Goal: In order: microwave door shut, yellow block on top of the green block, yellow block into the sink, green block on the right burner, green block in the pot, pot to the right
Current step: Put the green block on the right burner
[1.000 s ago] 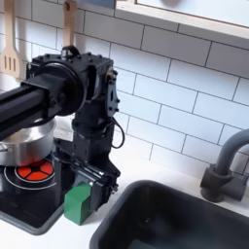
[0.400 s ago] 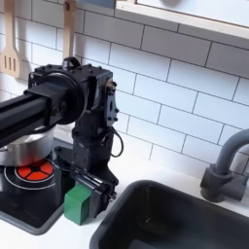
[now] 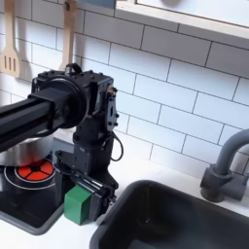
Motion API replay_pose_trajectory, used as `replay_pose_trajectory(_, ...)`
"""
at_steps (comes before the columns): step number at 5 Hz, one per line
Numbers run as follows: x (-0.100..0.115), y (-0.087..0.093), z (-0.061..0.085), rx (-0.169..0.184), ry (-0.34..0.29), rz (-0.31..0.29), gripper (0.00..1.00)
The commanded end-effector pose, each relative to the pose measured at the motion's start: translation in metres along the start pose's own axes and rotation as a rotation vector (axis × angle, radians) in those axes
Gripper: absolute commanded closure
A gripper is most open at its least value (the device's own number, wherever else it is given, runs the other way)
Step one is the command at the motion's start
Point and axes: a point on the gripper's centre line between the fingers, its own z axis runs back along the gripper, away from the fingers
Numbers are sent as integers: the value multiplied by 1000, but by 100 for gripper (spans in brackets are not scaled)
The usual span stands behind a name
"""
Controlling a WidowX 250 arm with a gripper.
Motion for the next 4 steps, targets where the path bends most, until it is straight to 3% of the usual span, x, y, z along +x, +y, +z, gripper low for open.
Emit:
replay_pose_trajectory(1,1,0,-2,2,2,4,100)
replay_pose_trajectory(4,-3,8,10,4,4,36,100)
